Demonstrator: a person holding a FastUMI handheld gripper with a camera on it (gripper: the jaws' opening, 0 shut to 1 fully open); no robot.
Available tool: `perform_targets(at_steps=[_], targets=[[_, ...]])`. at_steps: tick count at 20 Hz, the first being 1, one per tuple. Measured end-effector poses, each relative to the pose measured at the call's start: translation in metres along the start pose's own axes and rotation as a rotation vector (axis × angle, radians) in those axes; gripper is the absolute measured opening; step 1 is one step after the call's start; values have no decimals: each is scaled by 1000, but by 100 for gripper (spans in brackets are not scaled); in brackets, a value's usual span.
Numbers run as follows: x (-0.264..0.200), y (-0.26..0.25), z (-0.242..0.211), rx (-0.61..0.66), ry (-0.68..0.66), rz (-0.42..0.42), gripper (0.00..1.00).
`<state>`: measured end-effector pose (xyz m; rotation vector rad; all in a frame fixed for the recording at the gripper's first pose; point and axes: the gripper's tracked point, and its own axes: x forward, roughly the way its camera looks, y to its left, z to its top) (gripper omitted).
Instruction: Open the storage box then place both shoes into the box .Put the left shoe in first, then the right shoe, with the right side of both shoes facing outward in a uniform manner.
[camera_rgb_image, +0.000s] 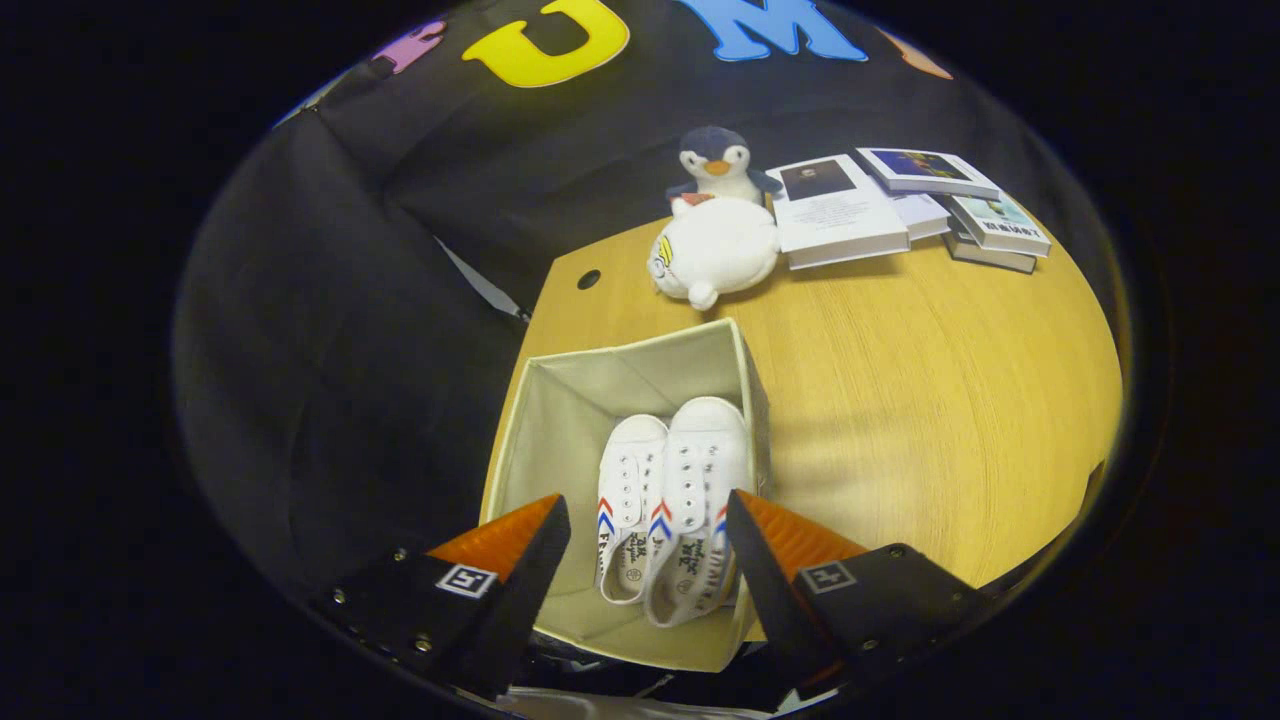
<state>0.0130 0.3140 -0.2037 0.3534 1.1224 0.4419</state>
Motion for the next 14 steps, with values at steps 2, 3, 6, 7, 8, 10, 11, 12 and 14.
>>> perform_targets(at_steps=[2,3,6,7,8,10,11,12,14], targets=[[-17,-10,13,-86,-60,-54,99],[-23,-11,19,-114,-88,-60,98],[-48,-8,34,-144,-163,-43,99],[-58,-11,38,-156,-182,-47,98],[-66,-14,42,-166,-201,-54,98],[-84,-21,51,-181,-247,-62,99],[-93,-25,55,-184,-270,-65,99],[-103,-30,59,-185,-293,-69,98],[-122,-42,67,-180,-336,-80,98]])
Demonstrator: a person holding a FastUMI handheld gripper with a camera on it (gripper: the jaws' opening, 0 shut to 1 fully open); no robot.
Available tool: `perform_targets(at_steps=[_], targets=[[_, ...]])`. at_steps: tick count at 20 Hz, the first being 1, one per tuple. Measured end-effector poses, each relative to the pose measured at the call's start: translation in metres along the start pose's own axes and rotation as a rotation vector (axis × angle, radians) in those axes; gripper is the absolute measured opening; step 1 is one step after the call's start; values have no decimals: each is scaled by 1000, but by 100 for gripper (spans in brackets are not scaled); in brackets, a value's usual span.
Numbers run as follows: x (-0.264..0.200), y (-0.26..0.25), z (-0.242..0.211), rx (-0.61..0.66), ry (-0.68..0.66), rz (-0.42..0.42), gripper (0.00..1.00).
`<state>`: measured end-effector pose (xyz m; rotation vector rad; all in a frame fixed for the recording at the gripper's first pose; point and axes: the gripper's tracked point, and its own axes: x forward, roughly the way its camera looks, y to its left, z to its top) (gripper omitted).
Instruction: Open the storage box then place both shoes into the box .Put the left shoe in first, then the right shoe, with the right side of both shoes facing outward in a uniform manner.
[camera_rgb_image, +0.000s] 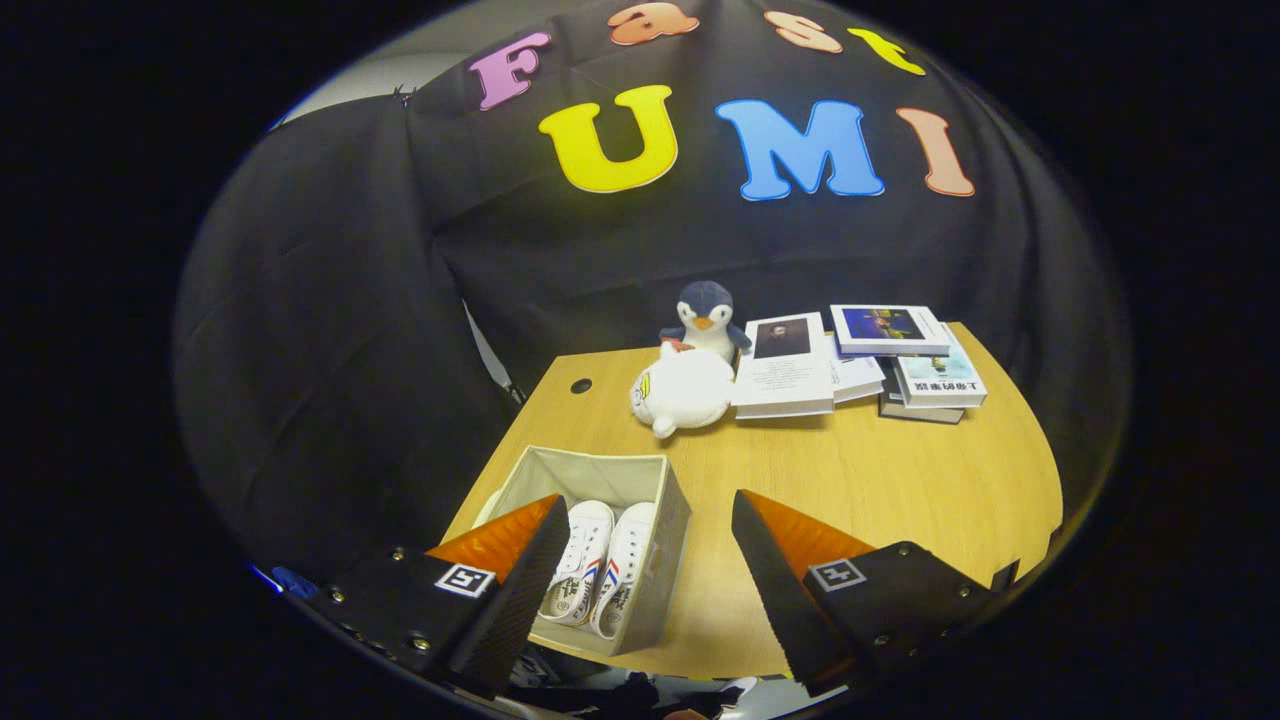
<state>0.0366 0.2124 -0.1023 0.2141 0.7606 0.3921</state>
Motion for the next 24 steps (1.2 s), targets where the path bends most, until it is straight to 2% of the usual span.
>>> perform_targets(at_steps=[6,13,18,21,24], targets=[[-51,-60,25,11,-112,-84,98],[-115,-120,57,-56,-300,-158,98],[-165,-159,93,-114,-452,-268,98],[-191,-169,113,-136,-523,-285,98],[-197,-176,124,-153,-570,-292,98]])
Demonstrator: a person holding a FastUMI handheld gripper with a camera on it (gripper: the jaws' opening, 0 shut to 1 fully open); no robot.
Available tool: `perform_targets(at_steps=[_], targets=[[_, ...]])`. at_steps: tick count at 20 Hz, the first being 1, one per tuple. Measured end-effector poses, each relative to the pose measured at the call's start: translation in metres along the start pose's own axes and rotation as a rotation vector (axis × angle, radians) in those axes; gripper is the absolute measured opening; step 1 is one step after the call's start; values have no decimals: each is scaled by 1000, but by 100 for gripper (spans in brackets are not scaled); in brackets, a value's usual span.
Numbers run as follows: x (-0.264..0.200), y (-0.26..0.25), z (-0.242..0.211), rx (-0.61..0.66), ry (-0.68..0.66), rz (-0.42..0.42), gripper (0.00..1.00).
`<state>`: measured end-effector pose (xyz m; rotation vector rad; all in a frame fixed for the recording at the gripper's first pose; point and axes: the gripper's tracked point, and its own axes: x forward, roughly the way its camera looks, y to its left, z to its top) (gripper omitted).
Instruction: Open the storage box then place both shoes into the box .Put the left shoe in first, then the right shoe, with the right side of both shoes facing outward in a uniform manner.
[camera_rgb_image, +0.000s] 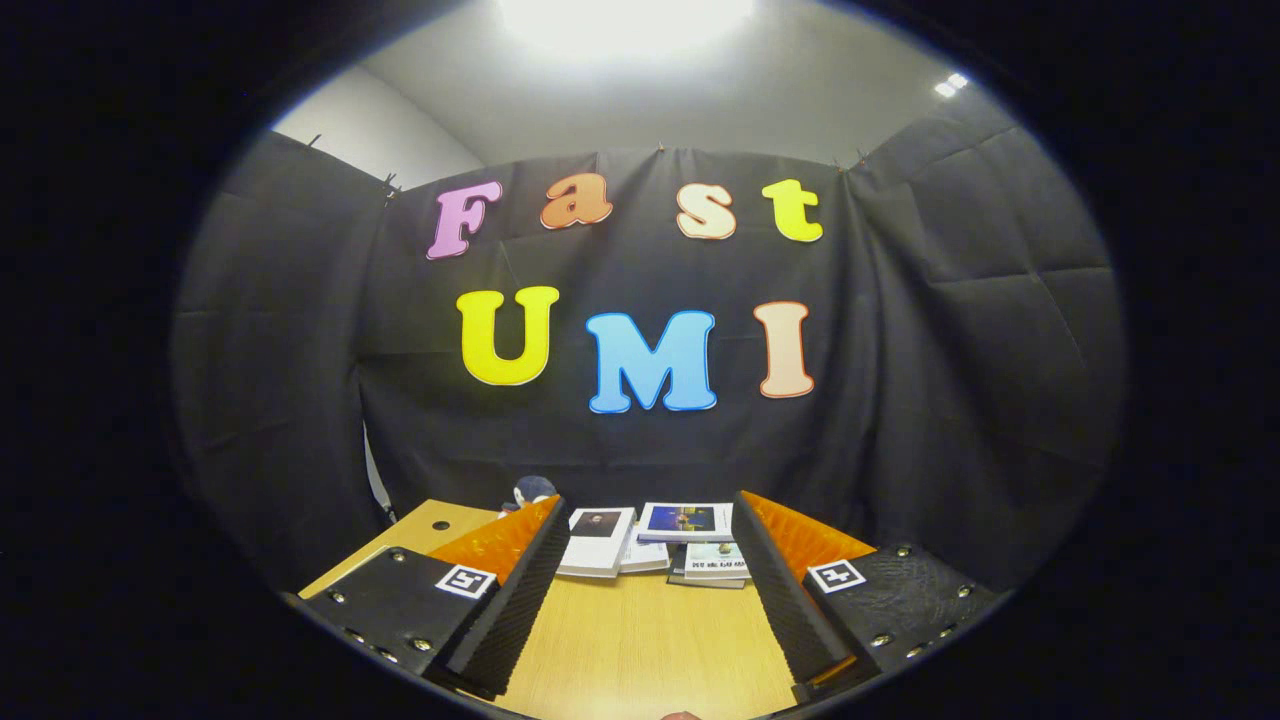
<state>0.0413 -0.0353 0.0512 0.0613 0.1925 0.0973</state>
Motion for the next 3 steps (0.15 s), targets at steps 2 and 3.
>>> perform_targets(at_steps=[2,3], targets=[[1,1,7,5,-39,-1,98],[2,2,8,8,-52,-1,98]])
